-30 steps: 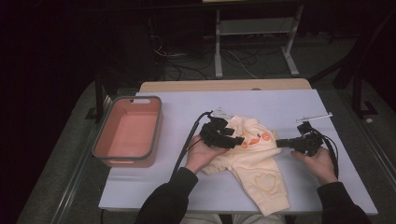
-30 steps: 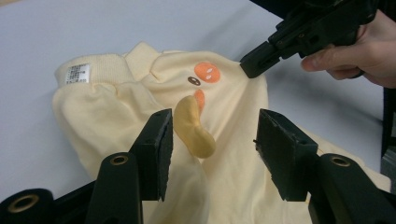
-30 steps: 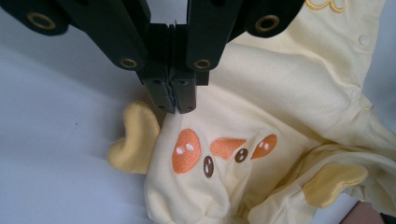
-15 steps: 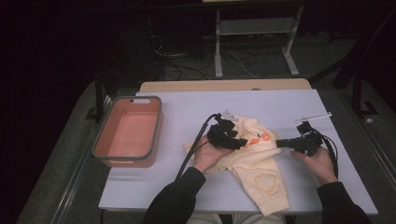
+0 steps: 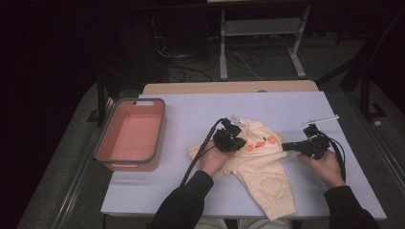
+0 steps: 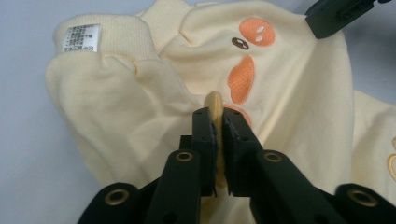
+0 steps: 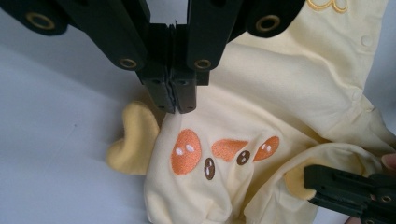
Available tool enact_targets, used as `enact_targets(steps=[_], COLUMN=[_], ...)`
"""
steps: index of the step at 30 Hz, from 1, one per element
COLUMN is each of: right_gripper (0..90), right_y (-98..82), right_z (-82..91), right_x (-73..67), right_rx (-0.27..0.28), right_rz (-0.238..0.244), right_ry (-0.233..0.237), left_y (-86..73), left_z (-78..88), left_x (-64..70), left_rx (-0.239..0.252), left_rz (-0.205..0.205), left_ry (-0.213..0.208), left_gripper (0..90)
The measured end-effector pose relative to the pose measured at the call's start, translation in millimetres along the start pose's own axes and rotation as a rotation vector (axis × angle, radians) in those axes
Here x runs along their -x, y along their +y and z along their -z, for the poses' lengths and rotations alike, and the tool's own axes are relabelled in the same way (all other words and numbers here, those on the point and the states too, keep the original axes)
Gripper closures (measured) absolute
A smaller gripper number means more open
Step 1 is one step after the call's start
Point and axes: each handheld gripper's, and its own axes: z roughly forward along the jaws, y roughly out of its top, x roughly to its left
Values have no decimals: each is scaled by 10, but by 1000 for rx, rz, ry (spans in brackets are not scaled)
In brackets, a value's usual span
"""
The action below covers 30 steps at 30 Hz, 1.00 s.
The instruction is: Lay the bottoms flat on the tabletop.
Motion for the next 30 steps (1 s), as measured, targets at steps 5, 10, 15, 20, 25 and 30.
enact_targets(steps=[5, 10, 15, 20, 25, 30], right_gripper=[873, 873, 873, 873, 873, 873], right_y=[-1, 0, 0, -1, -2, -4], right_z=[-6, -7, -10, -18, -23, -30], right_x=[2, -4, -5, -2, 0, 3], right_rx=[-3, -4, -5, -9, -14, -19], right_rz=[0, -1, 0, -1, -3, -5], right_ry=[1, 2, 1, 1, 3, 4], left_y=[5, -18, -102, -213, -339, -461], left_z=[204, 460, 659, 722, 682, 596], left_x=[-124, -327, -571, -760, -899, -1041], left_rx=[70, 126, 158, 157, 126, 87], left_rz=[49, 112, 185, 243, 287, 342], left_ry=[-8, 0, 19, 51, 85, 113], left_gripper=[862, 863, 863, 863, 863, 862])
